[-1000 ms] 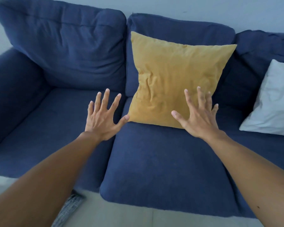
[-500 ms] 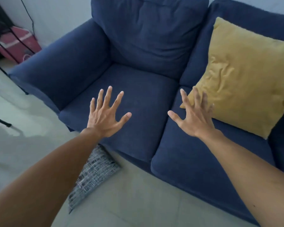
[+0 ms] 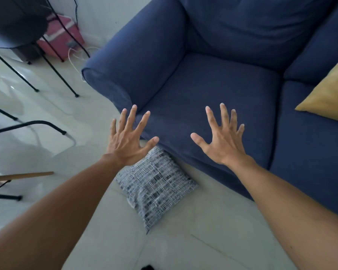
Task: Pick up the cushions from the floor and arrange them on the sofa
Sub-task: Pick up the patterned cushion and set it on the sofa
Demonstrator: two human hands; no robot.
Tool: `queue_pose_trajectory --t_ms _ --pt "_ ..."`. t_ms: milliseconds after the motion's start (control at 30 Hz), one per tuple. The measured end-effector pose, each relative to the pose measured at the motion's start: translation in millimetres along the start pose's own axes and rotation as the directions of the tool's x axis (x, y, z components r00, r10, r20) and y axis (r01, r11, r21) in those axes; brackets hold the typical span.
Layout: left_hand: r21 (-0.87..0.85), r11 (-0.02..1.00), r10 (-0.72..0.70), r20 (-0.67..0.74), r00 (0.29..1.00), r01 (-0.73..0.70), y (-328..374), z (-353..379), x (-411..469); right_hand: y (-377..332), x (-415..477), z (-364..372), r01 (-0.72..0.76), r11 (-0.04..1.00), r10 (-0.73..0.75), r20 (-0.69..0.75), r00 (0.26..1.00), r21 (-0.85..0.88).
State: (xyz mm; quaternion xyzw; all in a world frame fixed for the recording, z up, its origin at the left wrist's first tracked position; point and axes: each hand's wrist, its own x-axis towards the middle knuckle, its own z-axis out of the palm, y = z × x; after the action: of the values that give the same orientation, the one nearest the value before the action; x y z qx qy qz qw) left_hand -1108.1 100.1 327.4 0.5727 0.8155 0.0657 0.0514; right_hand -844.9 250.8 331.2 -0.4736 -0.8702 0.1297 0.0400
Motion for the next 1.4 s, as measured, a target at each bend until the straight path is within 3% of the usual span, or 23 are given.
queue_pose_trajectory --t_ms 367,600,867,1100,1400 --pt "-0.038 0.994 -0.101 0.131 0.986 0.107 -102.3 121.6 -61.7 -81.3 -16.5 163.5 0.152 0.988 -0.157 0.149 0.976 0.04" --pt "-0.112 0.966 -0.206 0.209 0.956 0.233 -141.7 253.0 -102.6 -74.7 -6.0 289.6 0.241 0.97 -0.237 0.291 0.927 0.023" --pt "-0.178 0.905 -0.324 0.301 0.897 0.386 -157.2 381.6 -118.3 -34.2 42.4 413.1 0.236 0.971 -0.197 0.416 0.888 -0.046" --pt "-0.208 0.858 -0.412 0.271 0.87 0.47 -157.7 457.4 -120.9 -5.3 82.1 486.6 0.213 0.976 -0.163 0.499 0.851 -0.044" --pt "-0.248 0.809 -0.508 0.163 0.846 0.533 -149.7 489.1 -124.0 4.3 87.4 514.4 0.2 0.98 -0.176 0.505 0.845 0.006"
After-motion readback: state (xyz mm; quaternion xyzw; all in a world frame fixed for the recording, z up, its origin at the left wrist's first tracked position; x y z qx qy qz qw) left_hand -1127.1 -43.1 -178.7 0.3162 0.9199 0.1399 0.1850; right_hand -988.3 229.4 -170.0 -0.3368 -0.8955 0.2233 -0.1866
